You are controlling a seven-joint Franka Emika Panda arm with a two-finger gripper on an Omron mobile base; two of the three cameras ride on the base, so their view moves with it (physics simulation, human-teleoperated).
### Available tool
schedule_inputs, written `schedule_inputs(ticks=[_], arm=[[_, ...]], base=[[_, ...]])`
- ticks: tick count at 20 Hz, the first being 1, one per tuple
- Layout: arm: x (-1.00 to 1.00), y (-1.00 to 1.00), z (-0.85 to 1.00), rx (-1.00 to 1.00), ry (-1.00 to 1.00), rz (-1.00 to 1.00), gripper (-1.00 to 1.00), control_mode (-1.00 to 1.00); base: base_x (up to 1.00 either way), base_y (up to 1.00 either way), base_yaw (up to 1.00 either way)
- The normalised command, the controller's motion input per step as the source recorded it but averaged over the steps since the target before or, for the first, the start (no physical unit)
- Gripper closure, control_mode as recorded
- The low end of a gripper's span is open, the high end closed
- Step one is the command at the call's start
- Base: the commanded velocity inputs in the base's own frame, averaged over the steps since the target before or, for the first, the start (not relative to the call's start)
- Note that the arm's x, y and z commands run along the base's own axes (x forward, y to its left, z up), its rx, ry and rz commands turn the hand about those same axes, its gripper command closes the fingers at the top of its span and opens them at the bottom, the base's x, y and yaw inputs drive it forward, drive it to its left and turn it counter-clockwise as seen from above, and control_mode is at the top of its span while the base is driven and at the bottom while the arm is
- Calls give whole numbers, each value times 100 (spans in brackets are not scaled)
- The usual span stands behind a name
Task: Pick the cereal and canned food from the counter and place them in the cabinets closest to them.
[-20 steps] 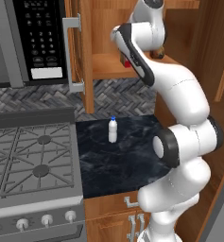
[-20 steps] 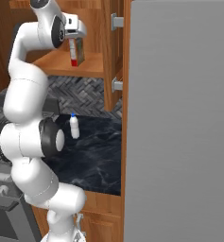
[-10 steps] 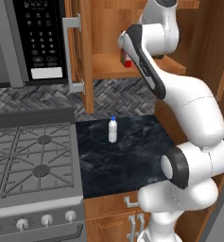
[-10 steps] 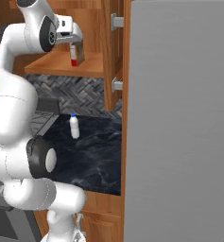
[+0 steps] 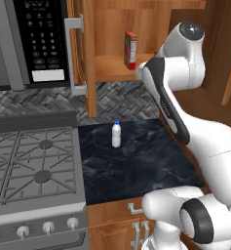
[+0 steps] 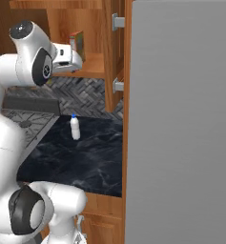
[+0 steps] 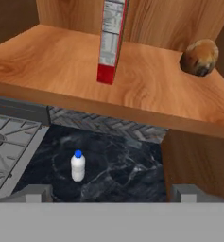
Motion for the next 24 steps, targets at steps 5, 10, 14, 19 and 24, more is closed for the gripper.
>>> schedule_inputs(ticks=[5, 10, 14, 19, 24], arm=[[-61, 2, -93, -12, 0, 0, -100, -100], [-22, 0, -22, -2, -3, 1, -100, -100], [0, 0, 0, 0, 0, 0, -100, -100], [-2, 0, 0, 0, 0, 0, -100, 100], [0, 0, 0, 0, 0, 0, -100, 100]], base=[[0, 0, 0], [0, 0, 0], [0, 0, 0], [-23, -2, 0], [-60, -13, 1]])
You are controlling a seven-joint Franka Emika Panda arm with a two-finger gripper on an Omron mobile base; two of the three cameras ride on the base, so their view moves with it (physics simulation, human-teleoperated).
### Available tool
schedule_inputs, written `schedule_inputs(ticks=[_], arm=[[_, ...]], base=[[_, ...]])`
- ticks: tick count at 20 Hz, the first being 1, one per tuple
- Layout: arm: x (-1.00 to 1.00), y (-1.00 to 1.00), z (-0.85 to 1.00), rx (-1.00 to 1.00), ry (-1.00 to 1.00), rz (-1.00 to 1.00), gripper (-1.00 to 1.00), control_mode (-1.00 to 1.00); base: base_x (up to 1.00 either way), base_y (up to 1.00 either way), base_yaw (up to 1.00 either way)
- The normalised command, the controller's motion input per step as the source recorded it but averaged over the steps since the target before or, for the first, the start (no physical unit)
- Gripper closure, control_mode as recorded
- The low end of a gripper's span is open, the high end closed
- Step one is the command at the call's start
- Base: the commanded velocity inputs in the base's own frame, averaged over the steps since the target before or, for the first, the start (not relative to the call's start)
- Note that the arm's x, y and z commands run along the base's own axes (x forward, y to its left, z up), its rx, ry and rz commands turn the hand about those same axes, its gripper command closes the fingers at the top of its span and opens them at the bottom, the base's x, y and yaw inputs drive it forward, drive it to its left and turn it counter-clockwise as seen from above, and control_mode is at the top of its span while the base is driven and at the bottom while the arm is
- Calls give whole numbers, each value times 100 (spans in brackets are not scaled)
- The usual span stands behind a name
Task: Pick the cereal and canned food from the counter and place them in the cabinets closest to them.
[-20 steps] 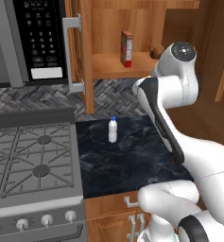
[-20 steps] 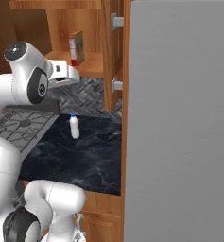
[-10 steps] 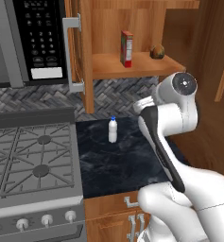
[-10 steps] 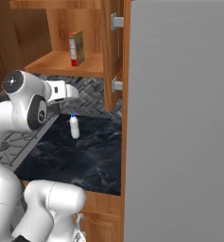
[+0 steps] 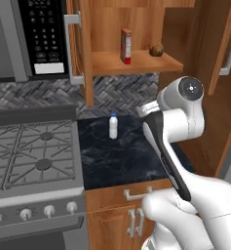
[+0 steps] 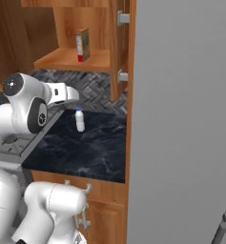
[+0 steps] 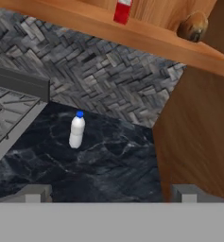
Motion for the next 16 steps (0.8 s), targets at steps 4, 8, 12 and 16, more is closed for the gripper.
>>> schedule_inputs(ticks=[4, 8, 12, 16], arm=[[0, 0, 0, 0, 0, 0, -100, 100], [0, 0, 0, 0, 0, 0, -100, 100], [0, 0, 0, 0, 0, 0, -100, 100], [0, 0, 0, 0, 0, 0, -100, 100]], base=[[-55, -10, 1], [-36, -4, 1], [0, 0, 0], [-26, -1, 0]])
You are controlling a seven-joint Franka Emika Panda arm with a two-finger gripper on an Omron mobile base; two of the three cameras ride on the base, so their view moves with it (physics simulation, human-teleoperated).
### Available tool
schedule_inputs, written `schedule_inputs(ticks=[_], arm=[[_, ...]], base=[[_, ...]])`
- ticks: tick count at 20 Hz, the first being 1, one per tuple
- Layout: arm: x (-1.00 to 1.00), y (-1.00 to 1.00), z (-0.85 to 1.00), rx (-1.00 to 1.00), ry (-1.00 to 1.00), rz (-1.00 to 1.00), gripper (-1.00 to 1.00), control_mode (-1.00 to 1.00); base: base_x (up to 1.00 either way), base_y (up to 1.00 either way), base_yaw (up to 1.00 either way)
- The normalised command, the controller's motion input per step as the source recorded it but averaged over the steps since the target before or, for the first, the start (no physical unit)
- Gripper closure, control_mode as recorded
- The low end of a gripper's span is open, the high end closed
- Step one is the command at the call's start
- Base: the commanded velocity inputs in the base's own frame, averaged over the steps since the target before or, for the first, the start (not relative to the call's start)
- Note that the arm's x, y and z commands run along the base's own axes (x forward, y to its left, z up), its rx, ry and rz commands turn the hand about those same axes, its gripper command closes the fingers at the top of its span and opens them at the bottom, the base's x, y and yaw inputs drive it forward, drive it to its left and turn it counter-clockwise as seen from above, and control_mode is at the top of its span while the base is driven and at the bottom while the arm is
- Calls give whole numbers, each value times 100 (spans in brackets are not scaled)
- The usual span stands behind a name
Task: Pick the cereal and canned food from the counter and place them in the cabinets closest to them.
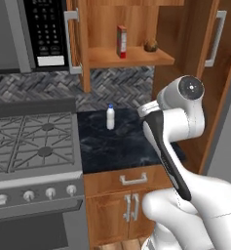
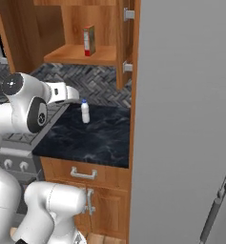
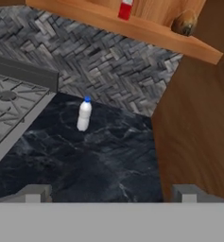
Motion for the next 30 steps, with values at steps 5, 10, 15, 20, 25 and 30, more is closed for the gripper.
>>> schedule_inputs(ticks=[5, 10, 15, 20, 25, 30], arm=[[0, 0, 0, 0, 0, 0, -100, 100], [0, 0, 0, 0, 0, 0, -100, 100], [0, 0, 0, 0, 0, 0, -100, 100], [0, 0, 0, 0, 0, 0, -100, 100], [0, 0, 0, 0, 0, 0, -100, 100], [0, 0, 0, 0, 0, 0, -100, 100]], base=[[-53, -5, 0], [-5, 0, 0], [-37, 23, 0], [-38, 46, 0], [-31, 56, 0], [-30, 63, 0]])
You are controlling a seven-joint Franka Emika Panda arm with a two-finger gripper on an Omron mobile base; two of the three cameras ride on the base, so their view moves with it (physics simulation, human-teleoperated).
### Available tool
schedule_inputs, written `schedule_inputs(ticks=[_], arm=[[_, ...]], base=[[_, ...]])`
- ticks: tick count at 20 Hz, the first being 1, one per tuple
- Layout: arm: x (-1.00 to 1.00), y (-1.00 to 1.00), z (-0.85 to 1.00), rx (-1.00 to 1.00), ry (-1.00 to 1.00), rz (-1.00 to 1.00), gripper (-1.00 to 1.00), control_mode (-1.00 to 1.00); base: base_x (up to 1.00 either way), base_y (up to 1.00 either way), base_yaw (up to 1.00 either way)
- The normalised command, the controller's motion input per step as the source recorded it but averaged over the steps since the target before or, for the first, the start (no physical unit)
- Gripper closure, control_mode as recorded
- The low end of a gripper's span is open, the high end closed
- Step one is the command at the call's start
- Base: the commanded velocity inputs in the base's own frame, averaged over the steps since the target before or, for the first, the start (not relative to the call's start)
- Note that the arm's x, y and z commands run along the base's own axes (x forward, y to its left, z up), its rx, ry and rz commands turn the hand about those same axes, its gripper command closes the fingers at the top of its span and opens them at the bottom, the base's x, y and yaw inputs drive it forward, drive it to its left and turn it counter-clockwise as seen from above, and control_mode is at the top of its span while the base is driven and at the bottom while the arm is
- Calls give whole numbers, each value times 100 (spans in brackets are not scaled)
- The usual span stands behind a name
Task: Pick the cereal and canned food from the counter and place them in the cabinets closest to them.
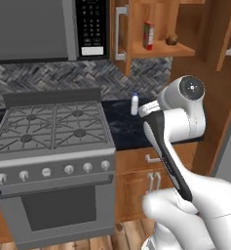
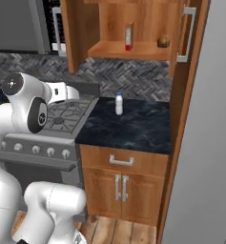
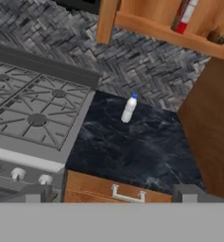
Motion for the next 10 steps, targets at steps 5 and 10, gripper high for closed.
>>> schedule_inputs(ticks=[5, 10], arm=[[0, 0, 0, 0, 0, 0, -100, 100], [0, 0, 0, 0, 0, 0, -100, 100]], base=[[-26, 70, 0], [-28, 66, 0]])
